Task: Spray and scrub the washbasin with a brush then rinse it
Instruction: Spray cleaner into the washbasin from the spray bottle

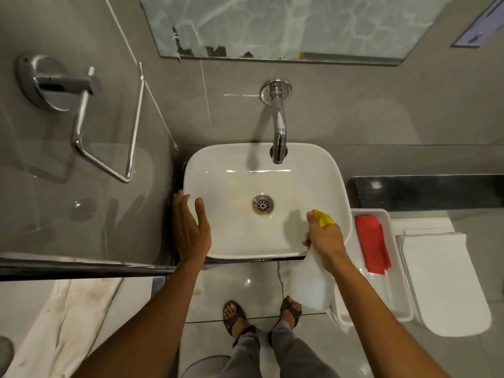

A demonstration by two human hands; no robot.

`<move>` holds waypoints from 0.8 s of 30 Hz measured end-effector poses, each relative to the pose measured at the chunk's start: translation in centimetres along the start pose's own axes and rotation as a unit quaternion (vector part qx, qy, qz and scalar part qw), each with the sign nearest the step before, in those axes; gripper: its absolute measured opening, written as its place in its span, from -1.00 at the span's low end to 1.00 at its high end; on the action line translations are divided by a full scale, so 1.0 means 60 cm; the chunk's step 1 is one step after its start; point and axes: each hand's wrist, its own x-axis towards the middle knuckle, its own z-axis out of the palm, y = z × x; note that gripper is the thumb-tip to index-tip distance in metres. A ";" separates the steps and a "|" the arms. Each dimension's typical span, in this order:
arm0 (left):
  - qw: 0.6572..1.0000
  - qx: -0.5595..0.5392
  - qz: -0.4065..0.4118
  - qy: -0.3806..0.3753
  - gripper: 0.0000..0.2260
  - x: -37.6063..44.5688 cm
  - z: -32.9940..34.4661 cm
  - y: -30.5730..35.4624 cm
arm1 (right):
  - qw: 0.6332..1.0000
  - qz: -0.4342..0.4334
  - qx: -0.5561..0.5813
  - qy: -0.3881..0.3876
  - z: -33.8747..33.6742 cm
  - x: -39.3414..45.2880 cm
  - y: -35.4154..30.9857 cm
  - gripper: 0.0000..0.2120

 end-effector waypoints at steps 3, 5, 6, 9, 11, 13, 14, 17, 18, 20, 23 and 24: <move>1.000 0.003 0.004 -0.003 -0.23 0.002 0.002 -0.005 | 0.999 -0.011 0.030 0.006 -0.036 -0.022 0.016 -0.69; 1.000 0.005 0.002 -0.002 -0.24 0.002 0.004 -0.006 | 0.999 -0.011 0.047 0.004 -0.054 -0.039 0.023 -0.66; 1.000 0.005 0.001 -0.002 -0.24 0.001 0.004 -0.006 | 0.999 -0.015 0.044 0.002 -0.058 -0.049 0.027 -0.61; 1.000 0.004 0.003 0.001 -0.25 0.000 0.003 -0.006 | 0.998 -0.040 0.030 -0.028 -0.057 -0.076 0.038 -0.58; 1.000 0.001 0.001 0.000 -0.27 -0.001 0.002 -0.006 | 0.995 -0.034 0.040 -0.079 -0.040 -0.092 0.047 -0.65; 1.000 -0.003 -0.002 0.000 -0.27 -0.002 0.001 -0.005 | 0.990 -0.012 0.060 -0.131 -0.015 -0.102 0.050 -0.72; 1.000 -0.004 -0.003 -0.001 -0.27 -0.003 0.001 -0.004 | 0.985 0.006 0.075 -0.156 0.000 -0.106 0.047 -0.73; 1.000 -0.005 -0.009 -0.007 -0.29 -0.003 -0.001 -0.001 | 0.970 0.031 0.108 -0.214 0.048 -0.107 0.020 -0.73; 1.000 -0.004 -0.012 -0.009 -0.31 -0.004 -0.001 -0.001 | 0.971 0.023 0.095 -0.217 0.065 -0.102 0.008 -0.70; 1.000 -0.003 -0.011 -0.010 -0.34 -0.004 -0.003 0.000 | 0.975 0.008 0.060 -0.215 0.094 -0.093 -0.019 -0.69; 1.000 -0.009 -0.016 -0.012 -0.35 -0.005 -0.004 0.003 | 0.981 0.011 0.062 -0.182 0.125 -0.074 -0.059 -0.75; 1.000 -0.012 -0.020 -0.012 -0.35 -0.005 -0.003 0.004 | 0.986 -0.003 0.058 -0.158 0.130 -0.066 -0.071 -0.74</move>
